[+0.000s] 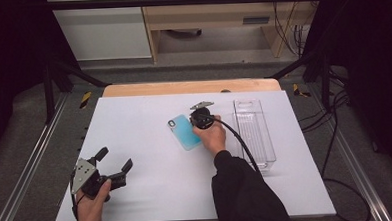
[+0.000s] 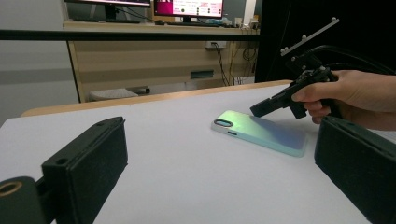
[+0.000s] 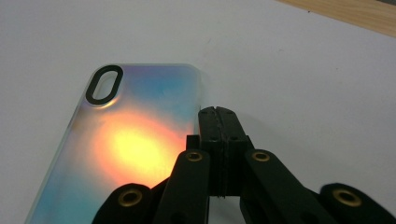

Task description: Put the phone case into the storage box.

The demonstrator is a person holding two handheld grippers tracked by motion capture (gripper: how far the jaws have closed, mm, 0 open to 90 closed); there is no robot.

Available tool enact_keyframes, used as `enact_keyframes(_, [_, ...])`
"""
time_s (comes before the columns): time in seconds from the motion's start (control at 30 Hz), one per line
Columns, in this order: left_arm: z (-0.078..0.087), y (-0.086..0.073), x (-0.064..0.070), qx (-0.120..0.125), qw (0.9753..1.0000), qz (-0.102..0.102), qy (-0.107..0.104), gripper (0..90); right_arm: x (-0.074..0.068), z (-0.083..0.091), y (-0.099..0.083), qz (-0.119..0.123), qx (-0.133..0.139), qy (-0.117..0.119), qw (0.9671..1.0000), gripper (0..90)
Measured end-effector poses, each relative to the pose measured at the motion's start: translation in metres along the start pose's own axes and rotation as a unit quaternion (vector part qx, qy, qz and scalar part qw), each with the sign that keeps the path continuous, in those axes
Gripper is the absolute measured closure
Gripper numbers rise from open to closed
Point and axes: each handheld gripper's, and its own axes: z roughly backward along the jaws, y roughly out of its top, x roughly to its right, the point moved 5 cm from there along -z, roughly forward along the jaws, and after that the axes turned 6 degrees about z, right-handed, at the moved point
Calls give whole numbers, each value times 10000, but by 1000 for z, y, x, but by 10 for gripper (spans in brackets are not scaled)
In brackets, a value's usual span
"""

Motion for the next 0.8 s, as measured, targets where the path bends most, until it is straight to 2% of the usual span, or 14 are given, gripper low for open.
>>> enact_keyframes(0.2, [0,0,-1,5,10000,14,10,22,0,-2,-2,13,-55,50,10000,900])
enact_keyframes(0.4, [0,0,0,-10,10000,5,2,22,-11,-2,-3,155,-60,270,9995,900])
enact_keyframes(0.57, [0,0,0,-16,10000,6,6,22,-28,2,-3,284,-85,521,9982,900])
enact_keyframes(0.8, [0,0,0,-25,10000,13,14,23,-57,7,-5,570,-71,892,9944,900])
